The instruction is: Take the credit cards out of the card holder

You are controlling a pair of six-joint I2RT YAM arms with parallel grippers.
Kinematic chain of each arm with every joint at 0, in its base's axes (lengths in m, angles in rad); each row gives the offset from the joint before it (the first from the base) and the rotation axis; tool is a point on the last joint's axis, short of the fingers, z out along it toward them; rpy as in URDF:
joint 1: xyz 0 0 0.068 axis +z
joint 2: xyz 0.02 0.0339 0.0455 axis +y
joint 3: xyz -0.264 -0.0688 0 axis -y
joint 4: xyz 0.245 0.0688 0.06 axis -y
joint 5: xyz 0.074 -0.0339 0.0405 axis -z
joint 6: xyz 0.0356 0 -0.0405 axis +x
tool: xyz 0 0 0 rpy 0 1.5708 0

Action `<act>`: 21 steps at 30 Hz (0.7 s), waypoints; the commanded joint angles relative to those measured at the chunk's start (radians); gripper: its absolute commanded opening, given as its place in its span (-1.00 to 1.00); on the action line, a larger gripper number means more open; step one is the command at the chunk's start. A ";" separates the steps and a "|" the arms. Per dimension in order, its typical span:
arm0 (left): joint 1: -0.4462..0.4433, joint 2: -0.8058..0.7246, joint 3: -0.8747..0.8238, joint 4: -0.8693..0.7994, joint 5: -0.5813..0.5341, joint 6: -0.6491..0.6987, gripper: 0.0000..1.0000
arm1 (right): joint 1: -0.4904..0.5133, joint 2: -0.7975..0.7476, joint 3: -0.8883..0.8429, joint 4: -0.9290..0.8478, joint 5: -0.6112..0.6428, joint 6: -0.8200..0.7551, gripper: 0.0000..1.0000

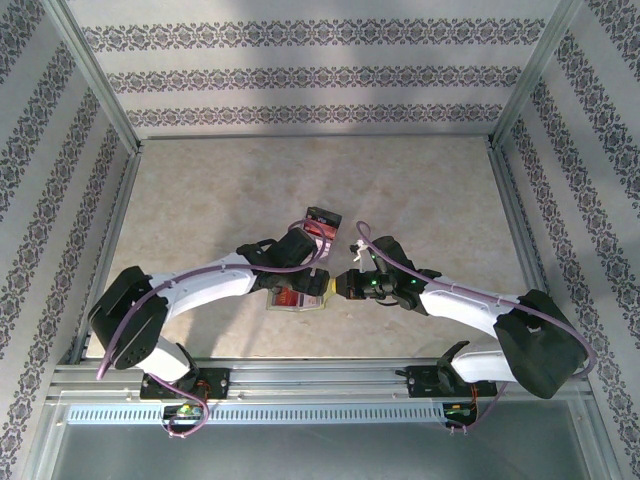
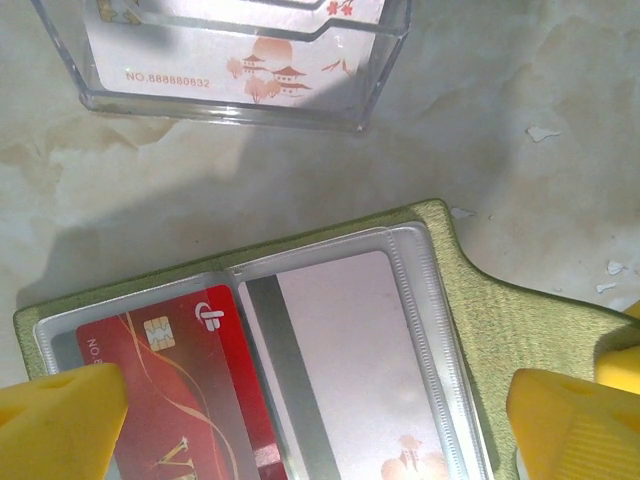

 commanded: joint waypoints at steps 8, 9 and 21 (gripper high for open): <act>-0.011 0.056 0.005 -0.052 -0.014 0.025 0.94 | 0.011 -0.002 -0.005 0.030 -0.007 0.000 -1.00; -0.011 0.059 0.004 -0.052 -0.014 0.025 0.94 | 0.012 -0.001 -0.004 0.030 -0.007 0.000 -1.00; -0.011 0.058 0.002 -0.081 -0.052 0.025 0.94 | 0.012 -0.004 -0.009 0.030 -0.001 0.000 -1.00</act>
